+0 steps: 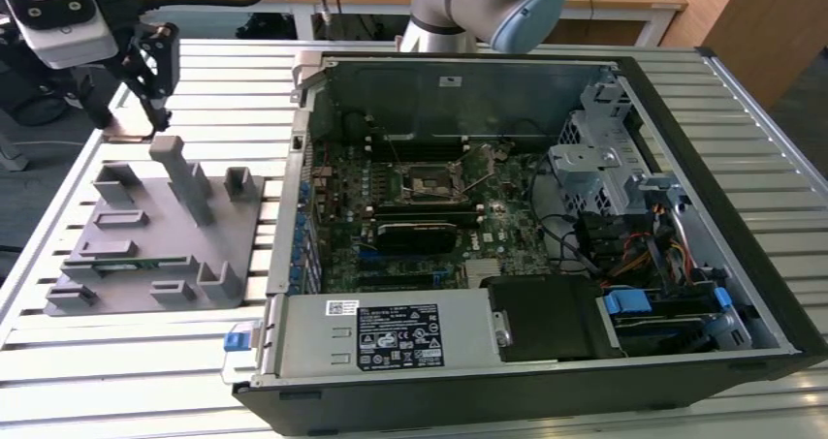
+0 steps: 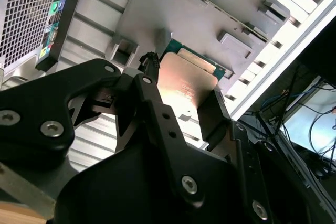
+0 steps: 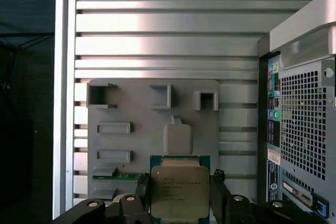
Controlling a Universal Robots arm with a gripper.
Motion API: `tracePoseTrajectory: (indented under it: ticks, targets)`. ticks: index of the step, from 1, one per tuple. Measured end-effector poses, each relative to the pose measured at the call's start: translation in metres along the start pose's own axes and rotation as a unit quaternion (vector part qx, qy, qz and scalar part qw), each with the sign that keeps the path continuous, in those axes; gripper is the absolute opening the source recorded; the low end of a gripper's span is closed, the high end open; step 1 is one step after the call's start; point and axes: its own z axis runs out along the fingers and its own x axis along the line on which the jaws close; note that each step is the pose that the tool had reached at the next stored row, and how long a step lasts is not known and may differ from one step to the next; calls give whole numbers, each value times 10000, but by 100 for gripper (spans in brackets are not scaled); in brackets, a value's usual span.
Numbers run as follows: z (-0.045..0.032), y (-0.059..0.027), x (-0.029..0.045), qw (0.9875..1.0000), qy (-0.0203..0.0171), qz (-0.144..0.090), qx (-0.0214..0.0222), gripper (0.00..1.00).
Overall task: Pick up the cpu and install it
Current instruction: 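Pick up the cpu and move it towards the insertion slot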
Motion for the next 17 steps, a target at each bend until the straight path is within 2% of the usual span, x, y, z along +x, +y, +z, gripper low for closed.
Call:
tracePoseTrajectory:
  ticks: [11, 13, 17]
  targets:
    - [-12, 1, -264, 10000, 99, 1, 0, 54]
    - [-31, 1, -277, 9999, 111, 2, 1, 54]
    - [-139, 4, -274, 9999, 111, 2, 0, 54]
